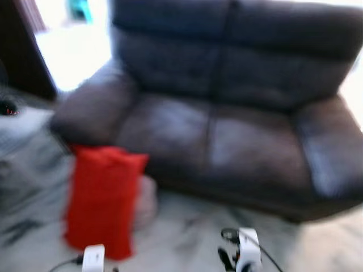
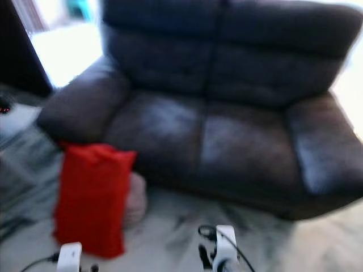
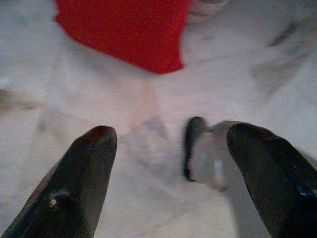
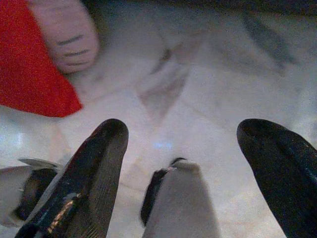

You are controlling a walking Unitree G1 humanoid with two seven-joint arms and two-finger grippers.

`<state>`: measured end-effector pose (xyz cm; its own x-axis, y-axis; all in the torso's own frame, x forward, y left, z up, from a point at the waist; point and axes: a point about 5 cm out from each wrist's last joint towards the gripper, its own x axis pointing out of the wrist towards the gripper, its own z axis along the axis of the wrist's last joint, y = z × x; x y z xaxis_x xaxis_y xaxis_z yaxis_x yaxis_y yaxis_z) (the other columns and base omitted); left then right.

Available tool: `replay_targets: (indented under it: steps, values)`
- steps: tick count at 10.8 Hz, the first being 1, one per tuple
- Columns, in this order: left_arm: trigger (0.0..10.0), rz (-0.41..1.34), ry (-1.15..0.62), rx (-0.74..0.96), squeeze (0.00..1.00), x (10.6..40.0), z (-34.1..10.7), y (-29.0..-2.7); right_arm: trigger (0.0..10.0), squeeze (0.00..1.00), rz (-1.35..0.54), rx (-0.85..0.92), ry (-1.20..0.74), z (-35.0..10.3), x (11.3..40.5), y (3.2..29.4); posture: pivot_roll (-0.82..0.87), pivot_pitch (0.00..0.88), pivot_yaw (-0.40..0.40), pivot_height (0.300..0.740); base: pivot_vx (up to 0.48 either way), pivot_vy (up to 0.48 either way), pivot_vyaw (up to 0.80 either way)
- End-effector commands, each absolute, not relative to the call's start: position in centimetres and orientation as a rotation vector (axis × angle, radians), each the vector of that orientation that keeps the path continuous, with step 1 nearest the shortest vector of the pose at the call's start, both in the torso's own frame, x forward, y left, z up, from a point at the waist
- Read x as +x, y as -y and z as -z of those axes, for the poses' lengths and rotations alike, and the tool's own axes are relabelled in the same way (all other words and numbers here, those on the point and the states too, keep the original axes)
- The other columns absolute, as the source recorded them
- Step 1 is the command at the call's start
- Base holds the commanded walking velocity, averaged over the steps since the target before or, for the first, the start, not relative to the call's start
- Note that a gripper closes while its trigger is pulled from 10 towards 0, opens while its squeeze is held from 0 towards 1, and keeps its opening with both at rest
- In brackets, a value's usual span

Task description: Move the pillow to the sofa from floor

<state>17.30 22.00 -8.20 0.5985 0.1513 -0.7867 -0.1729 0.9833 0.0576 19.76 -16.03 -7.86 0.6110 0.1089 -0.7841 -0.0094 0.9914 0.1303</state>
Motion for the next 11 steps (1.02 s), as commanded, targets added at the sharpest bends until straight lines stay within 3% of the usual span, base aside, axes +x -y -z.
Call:
replay_targets:
  steps: [1, 11]
  values:
    - [10.0, -0.182, -0.943, -0.034, 0.00, 16.5, 8.7, -21.5, 10.0, 0.00, -0.034, 0.113, -0.939, 8.3, 18.9, 17.0, 0.06, 0.102, -0.037, 0.704, 0.000, 0.431, 0.00]
    - [10.0, -0.169, -0.944, -0.026, 0.00, 16.9, 8.7, -20.6, 10.0, 0.00, -0.033, 0.111, -0.942, 8.3, 18.8, 17.0, 0.06, 0.084, -0.034, 0.704, 0.000, 0.431, -0.06]
